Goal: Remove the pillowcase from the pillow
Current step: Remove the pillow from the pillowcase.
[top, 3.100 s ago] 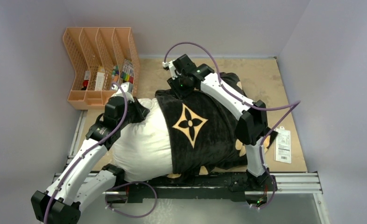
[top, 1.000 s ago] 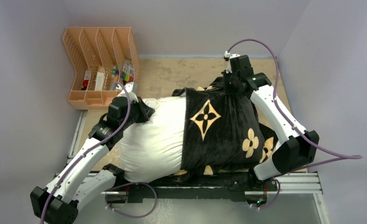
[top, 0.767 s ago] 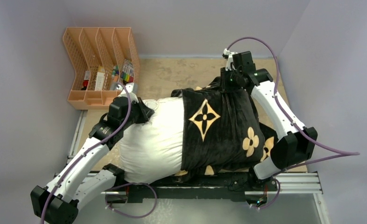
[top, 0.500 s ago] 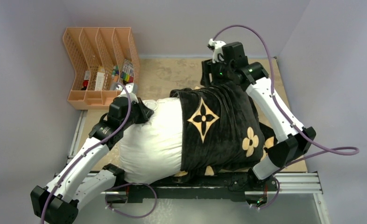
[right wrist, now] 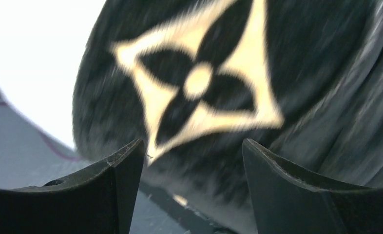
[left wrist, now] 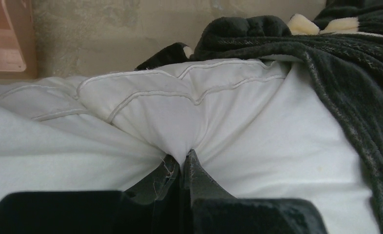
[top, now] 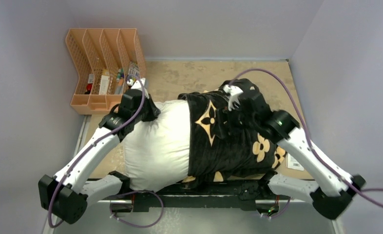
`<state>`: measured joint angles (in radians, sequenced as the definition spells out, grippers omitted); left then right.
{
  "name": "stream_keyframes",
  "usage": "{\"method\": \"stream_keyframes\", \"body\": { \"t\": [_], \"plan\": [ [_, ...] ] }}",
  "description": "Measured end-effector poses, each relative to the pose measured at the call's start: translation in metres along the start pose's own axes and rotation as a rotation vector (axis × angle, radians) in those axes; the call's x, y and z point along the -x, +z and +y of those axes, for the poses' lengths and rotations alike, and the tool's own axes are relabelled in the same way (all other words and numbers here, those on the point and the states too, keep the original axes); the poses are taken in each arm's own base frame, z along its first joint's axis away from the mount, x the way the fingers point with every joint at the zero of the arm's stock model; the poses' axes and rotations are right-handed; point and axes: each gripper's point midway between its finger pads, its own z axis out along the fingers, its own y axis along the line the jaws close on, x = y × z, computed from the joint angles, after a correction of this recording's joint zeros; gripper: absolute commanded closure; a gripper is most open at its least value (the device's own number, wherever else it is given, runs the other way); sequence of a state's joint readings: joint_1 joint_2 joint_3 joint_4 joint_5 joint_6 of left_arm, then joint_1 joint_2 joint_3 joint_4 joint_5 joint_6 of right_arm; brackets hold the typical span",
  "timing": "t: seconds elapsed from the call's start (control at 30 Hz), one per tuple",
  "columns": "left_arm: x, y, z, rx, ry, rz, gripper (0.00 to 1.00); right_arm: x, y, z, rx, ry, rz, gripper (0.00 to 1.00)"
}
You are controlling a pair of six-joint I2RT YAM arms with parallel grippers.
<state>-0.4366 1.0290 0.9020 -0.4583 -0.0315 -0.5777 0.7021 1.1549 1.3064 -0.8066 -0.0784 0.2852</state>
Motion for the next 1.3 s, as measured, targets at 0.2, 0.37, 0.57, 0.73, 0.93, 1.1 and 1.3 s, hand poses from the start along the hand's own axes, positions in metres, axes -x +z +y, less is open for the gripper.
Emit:
{"method": "stream_keyframes", "body": {
  "t": [0.2, 0.37, 0.57, 0.73, 0.93, 1.1, 1.3],
  "plan": [
    [0.024, 0.025, 0.004, 0.088, 0.012, 0.047, 0.88, -0.049, -0.009, 0.018, 0.155, 0.109, 0.017, 0.62],
    [0.057, 0.039, 0.007, 0.154, 0.036, 0.074, 0.34, -0.05, 0.063, -0.009, -0.062, 0.193, 0.17, 0.94],
    [0.111, -0.008, -0.01, 0.128, 0.074, -0.055, 0.26, -0.012, 0.106, -0.009, -0.107, 0.256, 0.107, 0.93],
    [0.088, -0.051, -0.025, 0.0, 0.077, -0.025, 0.23, 0.051, 0.136, -0.002, -0.092, 0.273, -0.027, 0.9],
    [-0.004, -0.042, -0.013, -0.064, 0.05, 0.233, 0.31, 0.081, 0.149, -0.007, -0.099, 0.225, -0.081, 0.59],
    [-0.033, -0.025, -0.003, -0.038, 0.046, 0.309, 0.79, 0.08, 0.121, -0.001, -0.051, 0.13, -0.105, 0.35],
    [-0.036, -0.012, 0.002, 0.004, 0.026, 0.289, 1.0, 0.044, 0.069, 0.015, 0.065, 0.086, -0.109, 0.26]
  ]
}}
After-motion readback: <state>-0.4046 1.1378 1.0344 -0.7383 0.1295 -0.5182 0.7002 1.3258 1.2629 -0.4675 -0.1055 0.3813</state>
